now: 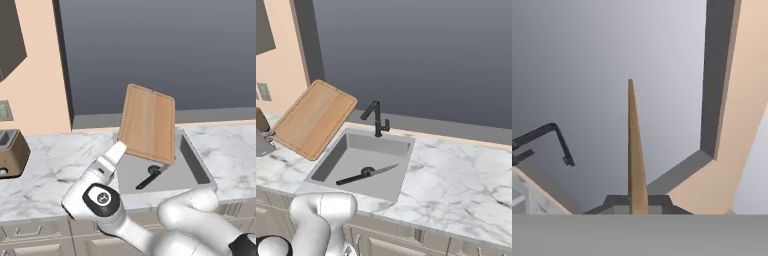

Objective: Move the cutting board and knife to the sink. Then move spray from the cabinet to the counter.

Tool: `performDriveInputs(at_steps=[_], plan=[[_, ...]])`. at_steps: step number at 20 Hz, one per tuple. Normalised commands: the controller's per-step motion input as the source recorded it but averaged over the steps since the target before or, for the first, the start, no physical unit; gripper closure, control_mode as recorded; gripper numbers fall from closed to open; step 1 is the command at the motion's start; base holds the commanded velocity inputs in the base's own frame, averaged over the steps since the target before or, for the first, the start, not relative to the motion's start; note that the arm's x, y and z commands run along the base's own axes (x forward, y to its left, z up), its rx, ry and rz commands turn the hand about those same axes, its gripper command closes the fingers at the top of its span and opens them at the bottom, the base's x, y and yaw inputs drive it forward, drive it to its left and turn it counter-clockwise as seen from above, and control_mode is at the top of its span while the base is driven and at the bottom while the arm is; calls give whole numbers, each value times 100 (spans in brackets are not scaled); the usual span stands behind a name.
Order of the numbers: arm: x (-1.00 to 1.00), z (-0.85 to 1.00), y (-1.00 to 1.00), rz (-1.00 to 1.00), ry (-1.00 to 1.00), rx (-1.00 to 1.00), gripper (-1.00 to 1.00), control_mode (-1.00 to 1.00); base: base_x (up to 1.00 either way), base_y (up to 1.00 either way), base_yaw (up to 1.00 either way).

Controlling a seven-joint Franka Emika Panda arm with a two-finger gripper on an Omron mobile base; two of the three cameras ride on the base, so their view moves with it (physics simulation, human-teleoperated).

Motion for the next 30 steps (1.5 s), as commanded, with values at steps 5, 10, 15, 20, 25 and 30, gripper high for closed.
performDriveInputs(at_steps=[5,10,15,20,25,30], plan=[[66,43,0,-11,28,0,100,-100,0,0,0],[48,48,0,-6,41,-1,100,-100,0,0,0],[12,1,-7,-1,32,0,100,-100,0,0,0],[-9,-24,-1,-9,24,0,100,-100,0,0,0],[-20,-21,0,-8,20,1,100,-100,0,0,0],[-15,-26,0,-5,17,1,100,-100,0,0,0]])
